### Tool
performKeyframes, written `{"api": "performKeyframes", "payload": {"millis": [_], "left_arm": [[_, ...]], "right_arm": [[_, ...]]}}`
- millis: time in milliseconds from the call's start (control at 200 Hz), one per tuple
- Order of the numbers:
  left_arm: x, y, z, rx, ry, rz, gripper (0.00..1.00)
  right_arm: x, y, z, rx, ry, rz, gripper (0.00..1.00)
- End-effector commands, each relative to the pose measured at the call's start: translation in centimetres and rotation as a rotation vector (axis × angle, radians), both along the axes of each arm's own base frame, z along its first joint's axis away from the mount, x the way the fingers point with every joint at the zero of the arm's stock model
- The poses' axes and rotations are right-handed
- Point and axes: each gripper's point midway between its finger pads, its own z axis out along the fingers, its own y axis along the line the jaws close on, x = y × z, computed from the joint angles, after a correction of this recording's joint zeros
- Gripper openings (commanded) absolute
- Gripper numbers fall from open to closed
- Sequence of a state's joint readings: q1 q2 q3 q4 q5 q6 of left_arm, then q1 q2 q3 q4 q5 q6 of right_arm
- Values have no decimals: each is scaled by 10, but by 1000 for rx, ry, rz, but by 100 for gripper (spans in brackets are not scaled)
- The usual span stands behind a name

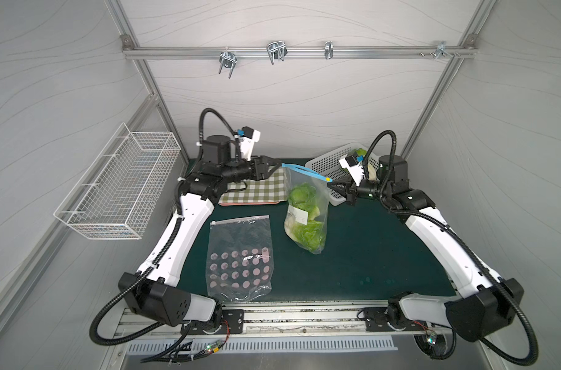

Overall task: Put the chinese cabbages into a zipper bag and zip it
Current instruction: Adjust the zipper food storage bag at the center of the board, then zip the zipper on the zipper food storage bag.

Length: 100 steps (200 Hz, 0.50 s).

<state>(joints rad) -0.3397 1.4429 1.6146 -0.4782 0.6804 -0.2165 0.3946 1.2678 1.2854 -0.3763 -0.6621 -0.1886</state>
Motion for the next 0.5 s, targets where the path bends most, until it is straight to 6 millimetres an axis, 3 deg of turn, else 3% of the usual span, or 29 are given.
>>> {"api": "performKeyframes", "payload": {"millis": [0,55,210,310,495], "left_arm": [[-14,-33,12,112,-163,-130,63],[-22,-51,18,118,-209,-197,68],[-41,-91,28,137,-283,-359,69],[-43,-102,24,129,-278,-408,69],[-52,-117,6,103,-219,-507,68]], "right_arm": [[-24,-1,24,-15,-91,74,0],[-30,0,30,-4,-100,95,0],[-38,0,44,1,-116,126,0],[-43,1,50,9,-125,148,0],[-39,2,35,-6,-106,152,0]]}}
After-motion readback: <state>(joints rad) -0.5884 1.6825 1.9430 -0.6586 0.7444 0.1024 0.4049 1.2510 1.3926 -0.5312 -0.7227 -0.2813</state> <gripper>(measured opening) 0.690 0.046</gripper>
